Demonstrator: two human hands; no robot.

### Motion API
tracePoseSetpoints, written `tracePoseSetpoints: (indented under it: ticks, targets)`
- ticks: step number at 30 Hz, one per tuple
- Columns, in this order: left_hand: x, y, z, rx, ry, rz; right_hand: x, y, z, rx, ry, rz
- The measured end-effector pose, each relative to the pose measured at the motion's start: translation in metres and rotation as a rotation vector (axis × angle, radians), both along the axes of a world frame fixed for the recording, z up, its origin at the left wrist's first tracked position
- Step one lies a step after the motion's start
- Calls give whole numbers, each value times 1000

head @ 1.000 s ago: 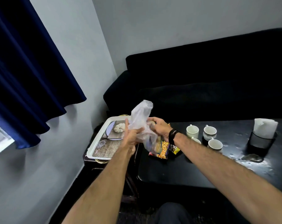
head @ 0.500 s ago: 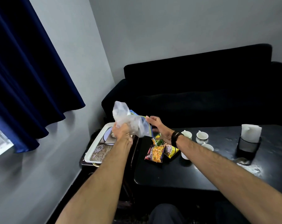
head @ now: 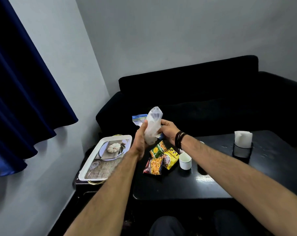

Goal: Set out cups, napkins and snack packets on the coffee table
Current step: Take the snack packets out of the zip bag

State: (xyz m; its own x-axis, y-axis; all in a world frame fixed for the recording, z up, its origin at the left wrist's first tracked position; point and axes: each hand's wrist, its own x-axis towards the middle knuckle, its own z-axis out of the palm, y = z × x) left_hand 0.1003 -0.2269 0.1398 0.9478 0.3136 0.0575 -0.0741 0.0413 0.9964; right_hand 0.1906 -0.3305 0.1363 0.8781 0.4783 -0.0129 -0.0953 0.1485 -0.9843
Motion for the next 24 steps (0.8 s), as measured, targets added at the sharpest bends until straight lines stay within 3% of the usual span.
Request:
tracePoseSetpoints:
  ticks: [6, 10, 17, 21, 24]
  targets:
    - [27, -10, -1, 319, -53, 370, -4, -30, 2, 148, 128, 124]
    - [37, -16, -11, 231, -35, 250, -1, -57, 1, -5, -8, 205]
    - [63, -48, -28, 369, -168, 65, 1, -85, -4, 2, 66, -124]
    - [71, -86, -28, 332, -132, -22, 1, -114, -7, 9, 56, -201]
    - [75, -130, -25, 227, -123, -52, 1, -152, -10, 1, -5, -372]
